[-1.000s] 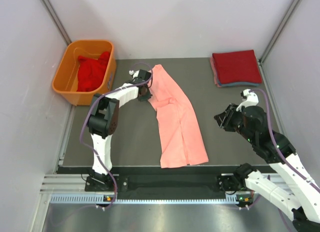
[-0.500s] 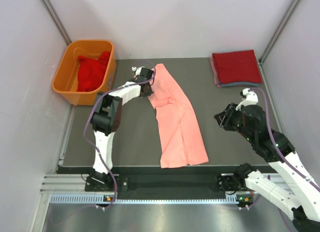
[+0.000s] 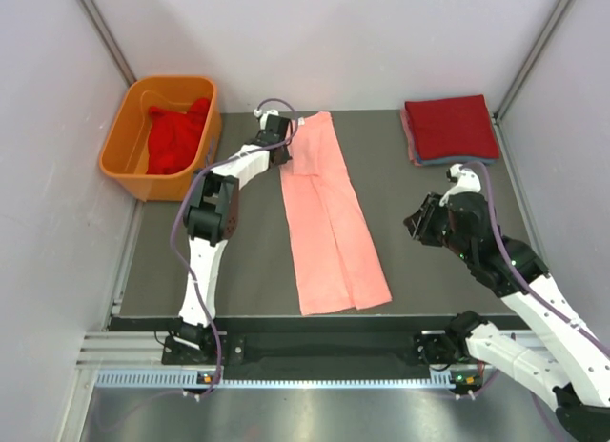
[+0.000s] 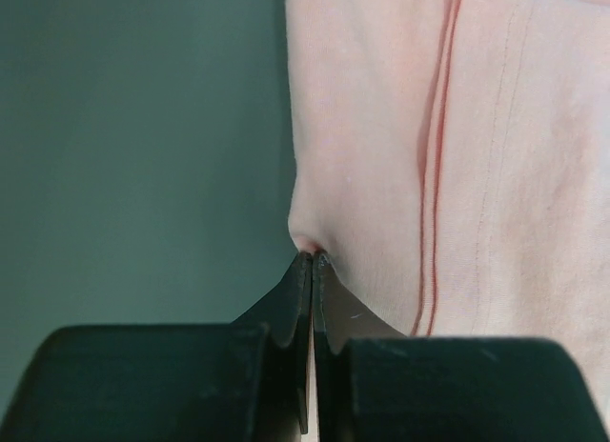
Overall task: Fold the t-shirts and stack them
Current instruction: Fold the tshirt
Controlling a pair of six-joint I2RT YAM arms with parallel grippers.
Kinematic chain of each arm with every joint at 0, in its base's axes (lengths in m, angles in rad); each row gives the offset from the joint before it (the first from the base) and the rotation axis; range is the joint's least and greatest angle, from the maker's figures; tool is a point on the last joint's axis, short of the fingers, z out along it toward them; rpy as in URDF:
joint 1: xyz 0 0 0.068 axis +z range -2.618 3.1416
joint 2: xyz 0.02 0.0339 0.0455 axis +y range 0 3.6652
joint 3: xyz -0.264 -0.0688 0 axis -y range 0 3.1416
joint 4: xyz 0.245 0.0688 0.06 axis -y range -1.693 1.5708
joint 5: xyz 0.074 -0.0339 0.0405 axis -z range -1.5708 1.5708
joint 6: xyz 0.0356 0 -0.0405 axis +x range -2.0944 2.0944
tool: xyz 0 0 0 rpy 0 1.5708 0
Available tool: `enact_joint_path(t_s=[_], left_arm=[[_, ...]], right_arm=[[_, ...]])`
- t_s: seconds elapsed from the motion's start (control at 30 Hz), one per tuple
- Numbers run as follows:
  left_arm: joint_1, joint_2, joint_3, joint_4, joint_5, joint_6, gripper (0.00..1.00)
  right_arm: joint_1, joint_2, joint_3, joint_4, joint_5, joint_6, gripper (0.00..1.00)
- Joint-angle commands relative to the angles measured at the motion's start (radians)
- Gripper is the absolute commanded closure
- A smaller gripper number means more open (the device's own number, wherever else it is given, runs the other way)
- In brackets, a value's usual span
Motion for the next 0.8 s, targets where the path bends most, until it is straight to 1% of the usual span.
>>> enact_joint_path(t_s=[0.0, 0.17, 0.27, 0.3, 0.33, 0.4, 0.43, 0.47, 0.5, 0.57, 0.6, 0.63, 0.7, 0.73, 0.77], left_arm=[[0.015, 0.052, 0.088, 0.104, 0.020, 0.065, 1.00], [0.019, 0.106, 0.199, 0.104, 0.044, 0.082, 1.00], [0.022, 0.106, 0.263, 0.040, 0.052, 0.090, 1.00], [0.024, 0.095, 0.267, -0.015, 0.052, 0.078, 0.93], [0.024, 0.077, 0.261, -0.046, 0.055, 0.064, 0.90], [0.024, -0.015, 0.157, -0.068, 0.058, 0.012, 0.83], [0.024, -0.056, 0.098, -0.050, 0.064, -0.004, 0.76], [0.022, -0.140, -0.015, -0.041, 0.063, -0.014, 0.73], [0.022, -0.178, -0.061, -0.037, 0.052, -0.036, 0.71], [0.022, -0.272, -0.146, -0.076, 0.052, -0.033, 0.69], [0.021, -0.297, -0.158, -0.108, 0.063, -0.030, 0.69], [0.022, -0.320, -0.169, -0.204, 0.116, -0.027, 0.68], [0.010, -0.399, -0.227, -0.272, 0.181, -0.024, 0.68], [-0.001, -0.435, -0.276, -0.281, 0.234, -0.018, 0.68], [-0.036, -0.521, -0.392, -0.284, 0.245, -0.019, 0.67]], right_arm=[[0.000, 0.016, 0.053, 0.052, 0.028, 0.000, 0.70], [0.000, 0.057, 0.065, 0.066, 0.033, -0.001, 0.70], [0.000, 0.077, 0.065, 0.069, 0.025, -0.003, 0.70], [0.000, 0.080, 0.059, 0.069, 0.017, -0.004, 0.70], [0.000, 0.080, 0.050, 0.071, 0.013, -0.006, 0.70], [0.000, 0.082, 0.008, 0.085, -0.012, -0.009, 0.70], [-0.001, 0.085, -0.007, 0.088, -0.024, -0.015, 0.70], [-0.001, 0.089, -0.021, 0.089, -0.041, -0.020, 0.70], [0.000, 0.101, -0.045, 0.091, -0.076, -0.030, 0.70], [-0.001, 0.120, -0.079, 0.092, -0.133, -0.047, 0.69], [-0.003, 0.144, -0.091, 0.095, -0.159, -0.055, 0.69], [-0.006, 0.161, -0.104, 0.106, -0.183, -0.064, 0.69], [-0.006, 0.218, -0.142, 0.121, -0.271, -0.075, 0.68], [-0.006, 0.235, -0.154, 0.140, -0.298, -0.078, 0.68], [-0.007, 0.249, -0.182, 0.149, -0.331, -0.080, 0.68]])
